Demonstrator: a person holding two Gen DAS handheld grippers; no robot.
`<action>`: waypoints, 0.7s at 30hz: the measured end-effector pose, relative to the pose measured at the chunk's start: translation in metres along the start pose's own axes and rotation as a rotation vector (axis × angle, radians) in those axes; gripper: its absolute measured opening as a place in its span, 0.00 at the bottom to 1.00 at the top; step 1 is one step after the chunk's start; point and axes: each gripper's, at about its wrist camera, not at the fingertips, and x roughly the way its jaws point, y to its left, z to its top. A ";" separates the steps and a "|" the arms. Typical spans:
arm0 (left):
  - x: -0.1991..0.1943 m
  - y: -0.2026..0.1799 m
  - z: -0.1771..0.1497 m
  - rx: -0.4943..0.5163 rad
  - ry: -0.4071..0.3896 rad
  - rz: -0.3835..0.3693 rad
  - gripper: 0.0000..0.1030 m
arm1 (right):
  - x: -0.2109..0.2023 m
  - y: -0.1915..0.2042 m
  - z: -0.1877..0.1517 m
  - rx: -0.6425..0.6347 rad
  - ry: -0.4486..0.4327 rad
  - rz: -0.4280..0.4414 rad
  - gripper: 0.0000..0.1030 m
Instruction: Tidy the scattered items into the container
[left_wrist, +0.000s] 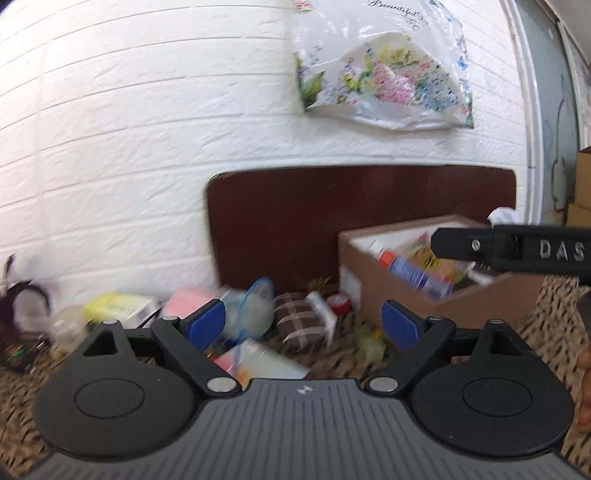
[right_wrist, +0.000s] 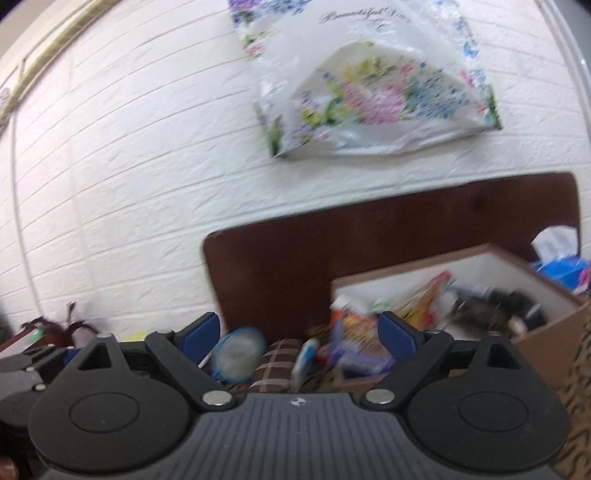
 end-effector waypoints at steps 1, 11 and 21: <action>-0.005 0.003 -0.008 0.009 0.012 0.016 0.92 | -0.001 0.008 -0.008 -0.006 0.015 0.010 0.91; 0.010 0.047 -0.036 -0.037 0.151 0.066 0.92 | 0.022 0.056 -0.043 -0.032 0.134 0.073 0.91; 0.042 0.075 -0.016 0.048 0.085 0.098 0.92 | 0.057 0.078 -0.036 -0.110 0.139 0.110 0.91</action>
